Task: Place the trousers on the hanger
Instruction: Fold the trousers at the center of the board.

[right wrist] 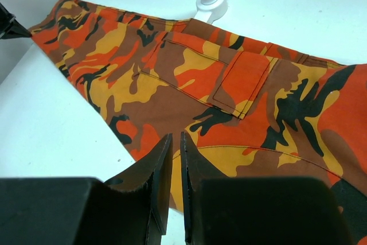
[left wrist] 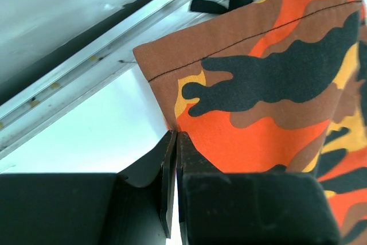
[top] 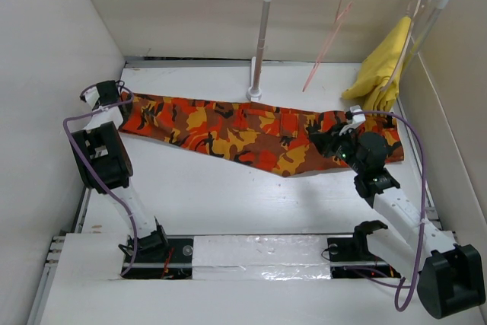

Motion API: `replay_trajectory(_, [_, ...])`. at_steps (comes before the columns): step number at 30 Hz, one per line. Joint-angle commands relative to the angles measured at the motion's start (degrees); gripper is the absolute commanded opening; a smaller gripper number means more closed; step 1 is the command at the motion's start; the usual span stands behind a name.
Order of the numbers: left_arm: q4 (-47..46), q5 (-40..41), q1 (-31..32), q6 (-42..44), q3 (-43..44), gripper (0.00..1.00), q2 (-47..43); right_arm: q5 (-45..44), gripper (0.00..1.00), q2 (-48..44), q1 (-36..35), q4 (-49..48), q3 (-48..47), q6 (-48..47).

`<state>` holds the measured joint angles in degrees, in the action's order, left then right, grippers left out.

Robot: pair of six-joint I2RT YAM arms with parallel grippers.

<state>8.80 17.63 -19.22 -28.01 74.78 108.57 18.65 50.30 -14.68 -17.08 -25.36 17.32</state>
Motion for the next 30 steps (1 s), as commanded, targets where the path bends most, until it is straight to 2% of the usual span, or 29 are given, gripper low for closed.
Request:
replay_trajectory(1, [1.05,3.81,-0.29,0.59,-0.78,0.0,-1.52,0.68,0.17,-0.73,-0.35,-2.34,-2.5,-0.45])
replay_trajectory(4, [1.22,4.17,-0.29,0.94,-0.96,0.0,-0.91,0.86,0.17,-0.73,-0.35,-2.43,-2.5,-0.45])
replay_trajectory(5, [1.57,3.82,-0.29,1.03,-0.78,0.04,-0.39,0.86,0.16,-0.73,-0.35,-2.34,-2.5,-0.45])
replay_trajectory(6, [2.27,3.56,-0.29,0.68,0.26,0.15,0.92,0.86,0.16,-0.73,-0.35,-2.34,-2.5,-0.45])
replay_trajectory(8, [3.51,3.55,-0.29,0.06,0.63,0.24,1.81,0.86,0.17,-0.73,-0.35,-2.34,-2.5,-0.45])
replay_trajectory(9, [3.07,3.21,-0.29,0.06,-0.24,0.35,1.38,0.86,0.16,-0.73,-0.35,-2.34,-2.5,-0.45])
replay_trajectory(12, [0.79,2.33,-0.29,0.24,-1.48,0.53,0.15,0.86,0.17,-0.56,-0.35,-2.52,-2.5,-0.53])
replay_trajectory(14, [0.61,1.71,-0.29,0.32,-1.4,0.56,0.23,1.12,0.17,-0.47,-0.35,-2.43,-2.5,-0.53])
replay_trajectory(18, [0.34,-0.65,-0.29,0.15,-1.22,0.6,1.37,1.21,0.17,-0.38,-0.35,-2.52,-2.5,-0.62])
replay_trajectory(25, [-0.27,-6.72,-0.29,-1.26,1.24,0.6,5.15,1.47,0.17,0.15,-0.35,-2.69,-2.58,-0.71])
replay_trajectory(26, [-0.27,-7.16,-0.29,-1.69,1.5,0.59,5.59,1.39,0.16,0.23,-0.35,-2.69,-2.58,-0.71])
replay_trajectory(30, [-1.94,-9.1,-0.29,-2.31,1.33,0.39,6.47,1.21,0.17,0.76,-0.35,-2.87,-2.59,-0.8])
